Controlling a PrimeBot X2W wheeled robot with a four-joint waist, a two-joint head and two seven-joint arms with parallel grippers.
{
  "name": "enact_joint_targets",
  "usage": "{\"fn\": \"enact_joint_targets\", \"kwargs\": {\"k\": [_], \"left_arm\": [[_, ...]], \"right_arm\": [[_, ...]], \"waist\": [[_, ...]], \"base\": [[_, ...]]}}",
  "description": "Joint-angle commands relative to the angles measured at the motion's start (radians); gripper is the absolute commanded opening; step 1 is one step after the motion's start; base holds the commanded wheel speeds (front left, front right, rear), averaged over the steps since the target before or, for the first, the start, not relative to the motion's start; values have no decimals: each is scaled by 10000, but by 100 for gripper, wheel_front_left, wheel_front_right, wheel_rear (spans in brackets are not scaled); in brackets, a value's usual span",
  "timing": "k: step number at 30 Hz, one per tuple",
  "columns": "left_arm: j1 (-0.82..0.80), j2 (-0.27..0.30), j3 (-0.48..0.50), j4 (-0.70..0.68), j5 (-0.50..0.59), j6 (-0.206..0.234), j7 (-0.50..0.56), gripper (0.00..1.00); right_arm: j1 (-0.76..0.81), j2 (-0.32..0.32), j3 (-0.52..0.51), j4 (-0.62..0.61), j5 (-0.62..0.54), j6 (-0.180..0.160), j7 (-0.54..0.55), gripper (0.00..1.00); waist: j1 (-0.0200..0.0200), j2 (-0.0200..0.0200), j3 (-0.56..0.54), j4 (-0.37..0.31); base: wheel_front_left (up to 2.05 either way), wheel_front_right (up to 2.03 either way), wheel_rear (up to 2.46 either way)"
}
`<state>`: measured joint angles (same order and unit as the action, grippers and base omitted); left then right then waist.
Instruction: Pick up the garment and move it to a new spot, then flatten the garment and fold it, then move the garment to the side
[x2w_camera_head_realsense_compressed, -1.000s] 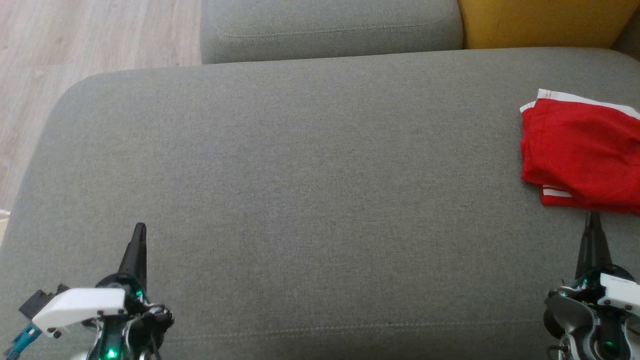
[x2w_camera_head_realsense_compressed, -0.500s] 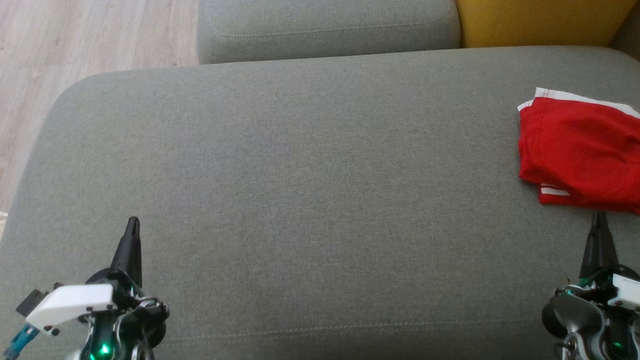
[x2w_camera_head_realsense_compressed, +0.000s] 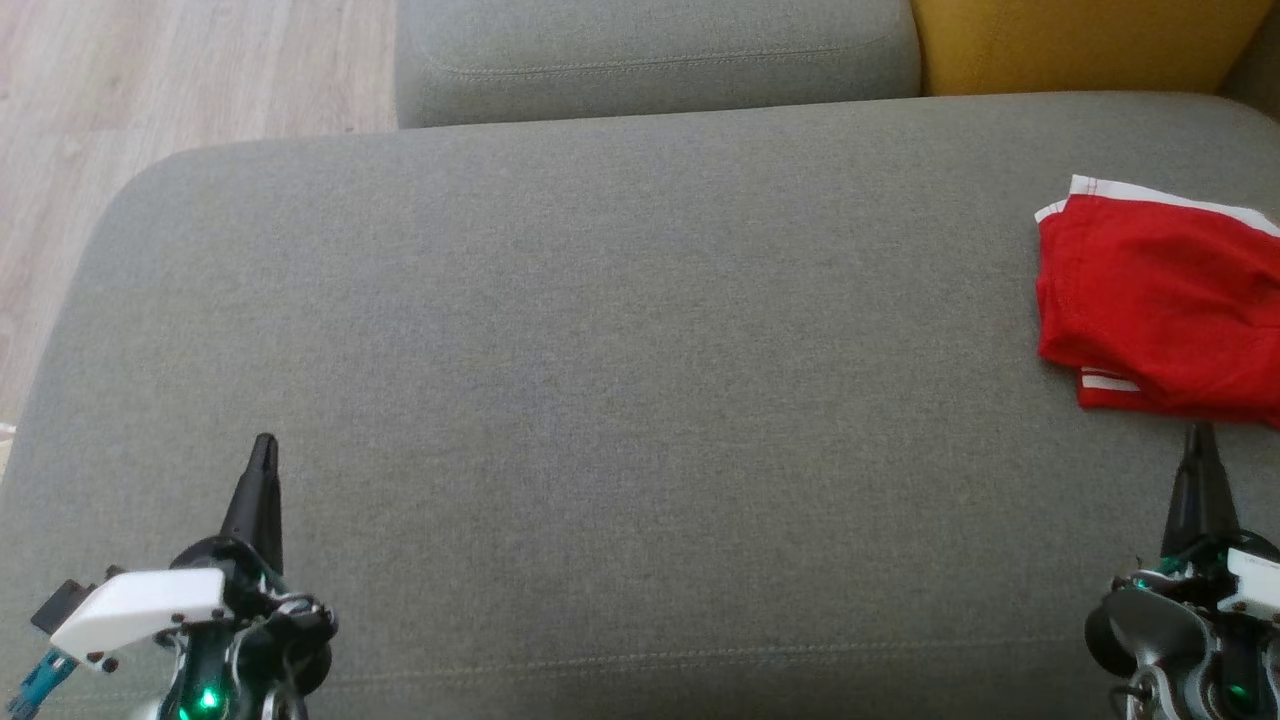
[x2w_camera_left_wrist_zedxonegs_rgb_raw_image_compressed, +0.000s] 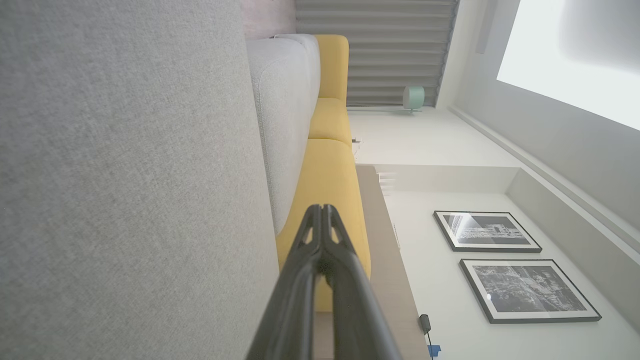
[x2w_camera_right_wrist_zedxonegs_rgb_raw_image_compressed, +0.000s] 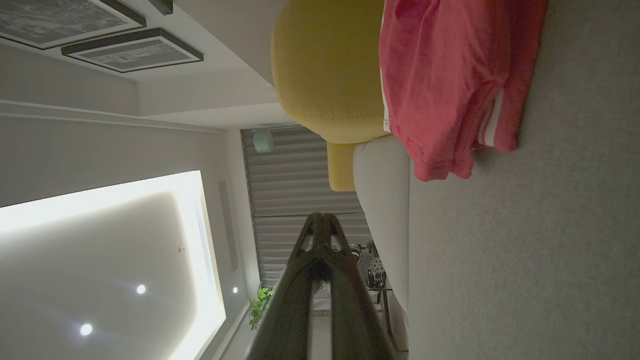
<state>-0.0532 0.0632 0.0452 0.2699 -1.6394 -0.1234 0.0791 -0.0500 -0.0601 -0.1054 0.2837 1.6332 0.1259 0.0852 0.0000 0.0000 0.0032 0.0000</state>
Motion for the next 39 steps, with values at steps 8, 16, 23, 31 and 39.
{"fn": "enact_joint_targets", "kwargs": {"k": [8,16,23,31,39], "left_arm": [[-522,88,386,-261,58,-73,100,0],[-524,70,412,-260,79,-73,121,0],[-526,53,435,-259,99,-73,140,0],[-528,35,460,-258,120,-73,160,0],[-530,19,483,-257,139,-73,178,0]], "right_arm": [[-556,-85,168,-404,-36,48,77,0],[-558,-69,146,-403,-55,48,95,0],[-560,-55,125,-401,-72,48,111,0],[-561,-39,104,-400,-90,48,129,0],[-563,-25,84,-399,-107,48,145,0]], "waist": [[0,0,0,1],[0,0,0,1],[0,0,0,1],[0,0,0,1],[0,0,0,1]], "base": [[0,0,0],[0,0,0],[0,0,0],[0,0,0],[0,0,0]]}}
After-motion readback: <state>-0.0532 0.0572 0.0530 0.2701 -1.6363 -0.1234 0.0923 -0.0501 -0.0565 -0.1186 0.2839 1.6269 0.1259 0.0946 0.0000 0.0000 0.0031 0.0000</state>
